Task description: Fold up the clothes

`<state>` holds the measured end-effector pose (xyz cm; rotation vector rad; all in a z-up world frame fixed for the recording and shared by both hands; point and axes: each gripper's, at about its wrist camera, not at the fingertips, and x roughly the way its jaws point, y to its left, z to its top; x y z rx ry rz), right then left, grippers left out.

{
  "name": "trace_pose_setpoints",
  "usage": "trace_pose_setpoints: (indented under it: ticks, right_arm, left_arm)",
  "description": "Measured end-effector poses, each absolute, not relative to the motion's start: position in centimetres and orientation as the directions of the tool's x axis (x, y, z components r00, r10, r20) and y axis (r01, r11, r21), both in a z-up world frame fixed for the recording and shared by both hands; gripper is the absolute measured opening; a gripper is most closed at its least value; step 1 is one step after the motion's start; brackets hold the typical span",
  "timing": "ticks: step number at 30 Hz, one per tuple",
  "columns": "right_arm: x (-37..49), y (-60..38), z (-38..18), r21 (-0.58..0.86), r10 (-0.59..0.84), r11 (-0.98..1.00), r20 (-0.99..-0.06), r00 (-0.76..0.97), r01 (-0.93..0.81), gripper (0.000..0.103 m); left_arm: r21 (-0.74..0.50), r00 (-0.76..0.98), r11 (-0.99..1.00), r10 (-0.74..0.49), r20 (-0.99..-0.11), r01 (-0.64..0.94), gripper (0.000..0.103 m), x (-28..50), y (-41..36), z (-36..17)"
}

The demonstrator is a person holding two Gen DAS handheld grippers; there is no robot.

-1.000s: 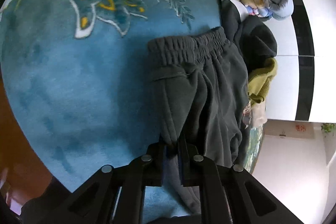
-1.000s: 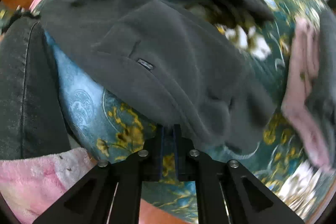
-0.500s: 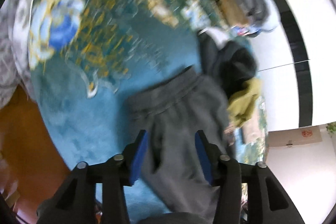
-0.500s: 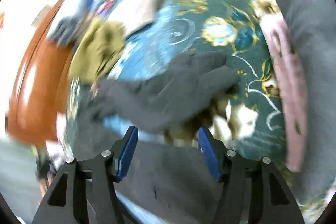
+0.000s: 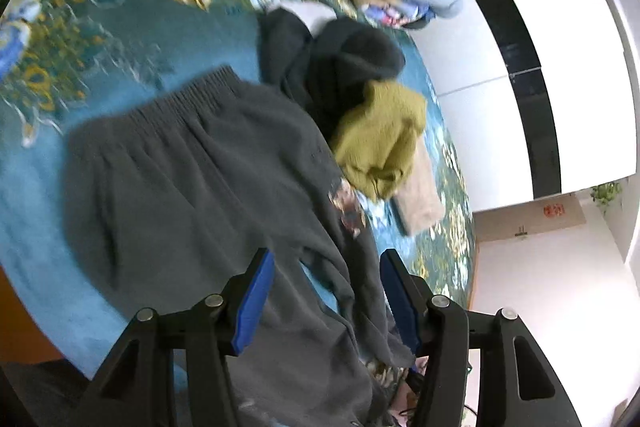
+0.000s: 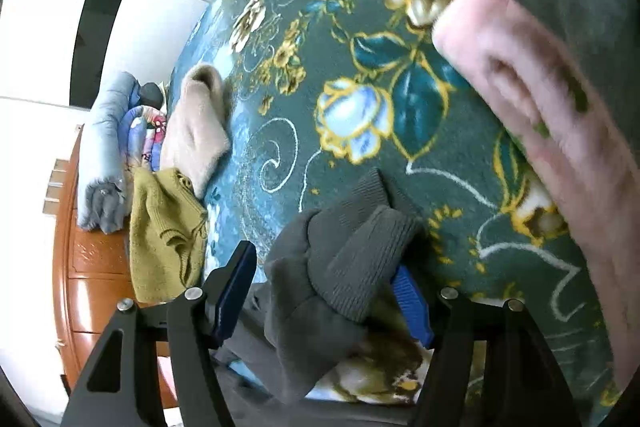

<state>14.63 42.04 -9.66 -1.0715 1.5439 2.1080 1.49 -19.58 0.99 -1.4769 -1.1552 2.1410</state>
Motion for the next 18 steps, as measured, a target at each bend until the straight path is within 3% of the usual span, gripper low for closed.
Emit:
trace_pose_setpoints:
  ticks: [1, 2, 3, 9, 18]
  right_arm:
    - [14.5, 42.0, -9.3, 0.662, -0.165, -0.387, -0.735, -0.658, -0.642, 0.039]
    - [14.4, 42.1, -8.8, 0.642, -0.157, -0.41, -0.749, -0.644, -0.648, 0.019]
    - [14.3, 42.1, -8.3, 0.622, -0.149, -0.432, -0.763, -0.629, -0.653, 0.012]
    - [14.6, 41.8, -0.8, 0.487, -0.023, -0.708, -0.74, -0.672, -0.512, 0.008]
    - [14.4, 42.8, -3.9, 0.217, 0.125, -0.753, -0.88, -0.458, -0.621, 0.008]
  left_arm:
    - [-0.749, -0.421, -0.634, 0.635, -0.648, 0.195, 0.059, 1.3, -18.7, 0.8]
    - [-0.75, -0.415, -0.633, 0.64, -0.647, 0.194, 0.059, 1.3, -17.9, 0.7]
    - [-0.75, -0.411, -0.633, 0.643, -0.646, 0.19, 0.059, 1.2, -17.2, 0.7]
    - [-0.721, -0.381, -0.675, 0.633, -0.674, 0.154, 0.059, 0.8, -13.8, 0.3]
    - [-0.698, -0.375, -0.684, 0.602, -0.704, 0.213, 0.059, 0.7, -15.8, -0.8]
